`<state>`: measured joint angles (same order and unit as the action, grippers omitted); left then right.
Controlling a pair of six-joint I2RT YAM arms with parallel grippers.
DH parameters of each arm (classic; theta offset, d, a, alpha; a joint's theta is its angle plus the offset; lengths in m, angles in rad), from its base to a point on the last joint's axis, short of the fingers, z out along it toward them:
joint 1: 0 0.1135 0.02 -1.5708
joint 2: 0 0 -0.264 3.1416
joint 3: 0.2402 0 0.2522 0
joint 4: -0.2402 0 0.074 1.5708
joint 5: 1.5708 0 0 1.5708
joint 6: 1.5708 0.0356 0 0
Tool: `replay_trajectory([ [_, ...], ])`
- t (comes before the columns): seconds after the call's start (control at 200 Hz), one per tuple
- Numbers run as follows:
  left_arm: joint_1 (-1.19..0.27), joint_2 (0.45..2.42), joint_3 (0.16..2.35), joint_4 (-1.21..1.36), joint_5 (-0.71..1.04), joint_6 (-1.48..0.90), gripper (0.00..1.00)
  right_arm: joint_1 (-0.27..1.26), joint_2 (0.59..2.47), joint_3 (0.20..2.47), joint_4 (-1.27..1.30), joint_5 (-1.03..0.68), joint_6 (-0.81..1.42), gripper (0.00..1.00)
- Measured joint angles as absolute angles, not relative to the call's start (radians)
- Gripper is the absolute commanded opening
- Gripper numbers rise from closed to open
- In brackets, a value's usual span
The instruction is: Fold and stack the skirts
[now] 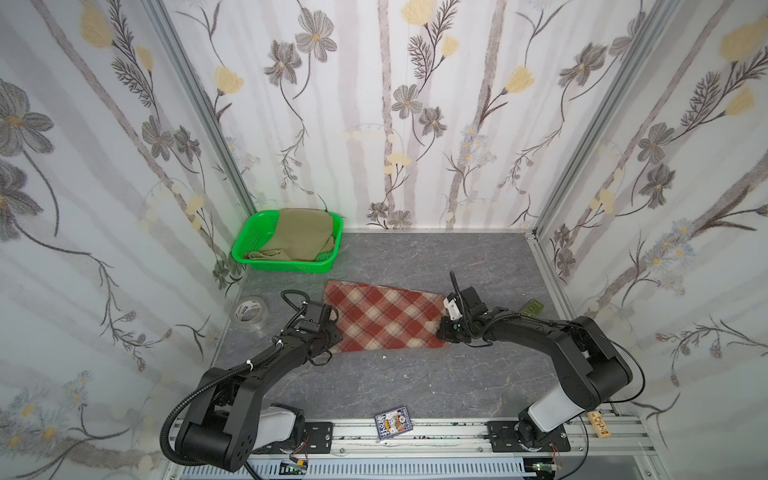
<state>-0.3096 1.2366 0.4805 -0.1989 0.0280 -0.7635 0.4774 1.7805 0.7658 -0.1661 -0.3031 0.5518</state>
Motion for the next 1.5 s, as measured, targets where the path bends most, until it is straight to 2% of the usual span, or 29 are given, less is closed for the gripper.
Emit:
replay_trajectory([
  [0.325, -0.462, 1.106, 0.463, -0.268, 0.105, -0.9, 0.5, 0.387, 1.784, 0.881, -0.318, -0.165, 0.447, 0.0],
  [0.36, -0.463, 1.099, 0.485, -0.282, 0.105, -0.901, 0.5, 0.369, 1.768, 0.892, -0.334, -0.157, 0.432, 0.11],
  [0.425, -0.464, 1.087, 0.534, -0.296, 0.104, -0.9, 0.51, 0.339, 1.733, 0.915, -0.361, -0.155, 0.409, 0.39],
  [0.465, -0.464, 1.081, 0.564, -0.304, 0.103, -0.897, 0.52, 0.324, 1.714, 0.929, -0.372, -0.155, 0.393, 0.49],
  [0.515, -0.465, 1.079, 0.59, -0.311, 0.097, -0.892, 0.52, 0.309, 1.699, 0.948, -0.385, -0.158, 0.373, 0.54],
  [0.645, -0.466, 1.1, 0.633, -0.334, 0.081, -0.864, 0.53, 0.276, 1.712, 0.968, -0.402, -0.167, 0.331, 0.61],
  [0.859, -0.465, 1.172, 0.675, -0.355, 0.055, -0.831, 0.53, 0.268, 1.787, 0.953, -0.375, -0.218, 0.331, 0.67],
  [0.994, -0.465, 1.181, 0.685, -0.356, 0.047, -0.815, 0.53, 0.268, 1.835, 0.958, -0.316, -0.266, 0.34, 0.67],
  [1.139, -0.465, 1.179, 0.684, -0.356, 0.044, -0.812, 0.53, 0.281, 1.885, 0.972, -0.283, -0.302, 0.358, 0.63],
  [1.319, -0.465, 1.171, 0.669, -0.36, 0.03, -0.816, 0.53, 0.308, 1.932, 0.994, -0.253, -0.308, 0.366, 0.53],
  [1.499, -0.465, 1.18, 0.667, -0.363, 0.025, -0.817, 0.54, 0.319, 1.945, 0.995, -0.226, -0.298, 0.371, 0.49],
])
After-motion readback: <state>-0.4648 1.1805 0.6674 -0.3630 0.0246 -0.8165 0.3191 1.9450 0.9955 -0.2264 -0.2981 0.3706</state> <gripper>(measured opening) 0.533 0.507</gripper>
